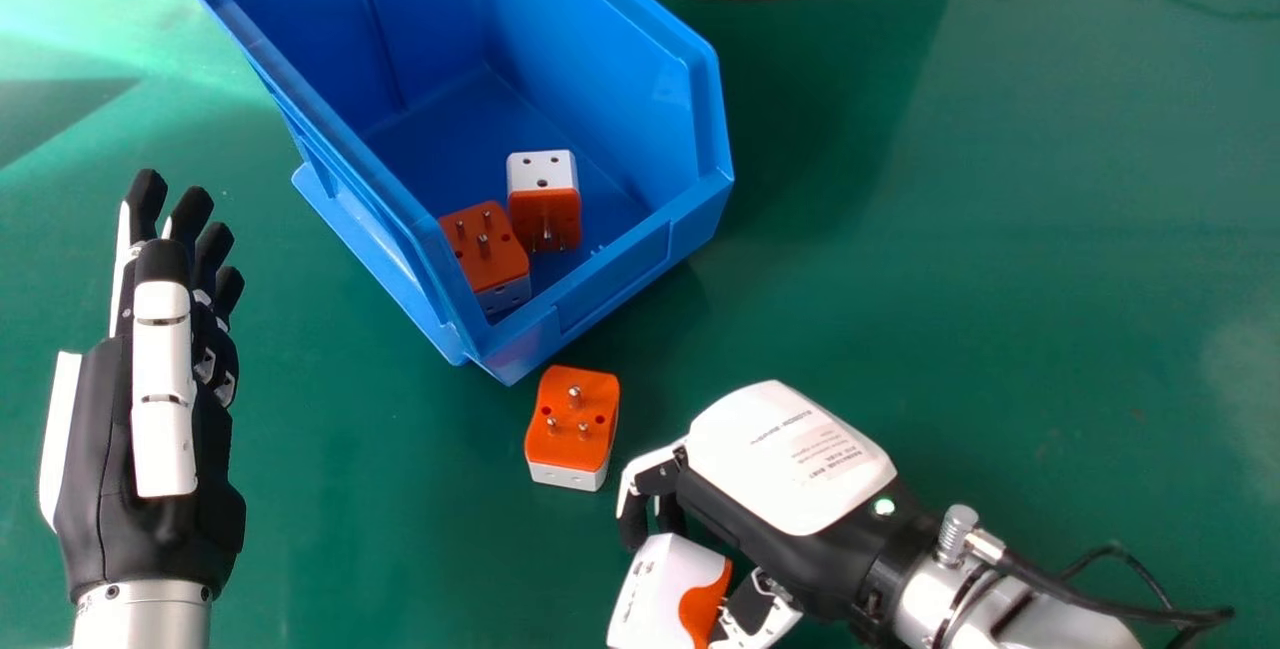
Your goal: Pick all objects and put in blue box
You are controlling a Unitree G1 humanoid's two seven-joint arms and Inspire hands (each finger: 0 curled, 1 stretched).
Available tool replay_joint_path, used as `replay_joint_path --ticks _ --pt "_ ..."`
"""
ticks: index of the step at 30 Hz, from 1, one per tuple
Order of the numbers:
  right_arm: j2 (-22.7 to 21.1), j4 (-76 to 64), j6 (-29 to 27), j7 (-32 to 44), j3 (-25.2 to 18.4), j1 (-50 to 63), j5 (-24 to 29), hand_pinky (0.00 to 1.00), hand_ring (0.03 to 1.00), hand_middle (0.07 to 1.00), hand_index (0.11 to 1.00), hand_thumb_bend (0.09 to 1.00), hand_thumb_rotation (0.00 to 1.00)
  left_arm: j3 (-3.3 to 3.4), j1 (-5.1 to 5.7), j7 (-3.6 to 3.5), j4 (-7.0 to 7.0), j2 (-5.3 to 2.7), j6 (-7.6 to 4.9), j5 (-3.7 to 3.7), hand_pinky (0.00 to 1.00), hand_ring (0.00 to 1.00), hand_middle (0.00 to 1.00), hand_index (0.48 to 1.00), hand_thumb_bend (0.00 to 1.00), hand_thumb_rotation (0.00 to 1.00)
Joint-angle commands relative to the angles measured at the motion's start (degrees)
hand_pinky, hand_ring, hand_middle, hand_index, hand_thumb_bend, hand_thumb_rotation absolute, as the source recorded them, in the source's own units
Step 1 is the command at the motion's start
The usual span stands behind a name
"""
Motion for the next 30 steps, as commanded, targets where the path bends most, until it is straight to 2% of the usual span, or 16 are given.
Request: replay_joint_path --ticks 1,3,7,11,14,17,25,30 --pt "-0.30 -2.28 0.66 0.71 -0.85 0.71 1.18 0.23 0.366 0.450 0.546 0.501 0.00 0.23 0.29 0.23 -1.29 -0.04 -1.13 0.68 1.00 0.98 0.98 1.000 0.46 0.93" --pt "-0.27 -2.97 0.89 1.09 -1.12 0.98 1.54 0.23 0.363 0.450 0.547 0.501 0.00 0.19 0.32 0.24 -1.27 -0.12 -1.18 0.63 1.00 0.98 0.98 1.000 0.46 0.93" --pt "-0.62 -4.52 1.27 1.80 -1.50 1.46 1.97 0.22 0.359 0.449 0.548 0.500 0.00 0.26 0.24 -0.19 -0.77 -0.06 -1.64 0.35 1.00 0.98 0.98 1.000 0.46 0.93" --pt "-0.58 -6.29 1.44 1.93 -2.48 2.38 2.94 0.22 0.356 0.450 0.551 0.499 0.00 0.10 0.48 0.17 -1.34 -0.43 -1.24 0.36 1.00 0.98 0.99 1.000 0.46 0.93" --pt "-0.36 -7.34 1.32 1.92 -3.24 3.14 3.71 0.22 0.357 0.451 0.551 0.499 0.00 0.14 0.46 0.02 -1.30 -0.47 -1.20 0.22 0.99 0.98 0.98 1.000 0.47 0.93" --pt "-0.31 -8.04 1.11 1.83 -3.79 3.69 4.04 0.22 0.357 0.451 0.552 0.499 0.00 0.18 0.35 0.23 -1.25 -0.56 -1.26 0.56 0.99 0.98 0.98 1.000 0.47 0.92" --pt "-0.28 -7.97 0.47 1.24 -4.23 3.75 4.14 0.23 0.357 0.452 0.554 0.498 0.00 0.21 0.02 -0.01 -1.11 -0.30 -1.22 0.51 0.98 0.97 0.98 1.000 0.47 0.92" --pt "-0.20 -7.35 -0.08 0.78 -4.13 3.56 3.99 0.23 0.357 0.453 0.555 0.497 0.00 0.24 0.04 0.31 -1.53 -0.27 -0.68 0.61 0.98 0.97 0.98 1.000 0.47 0.92"
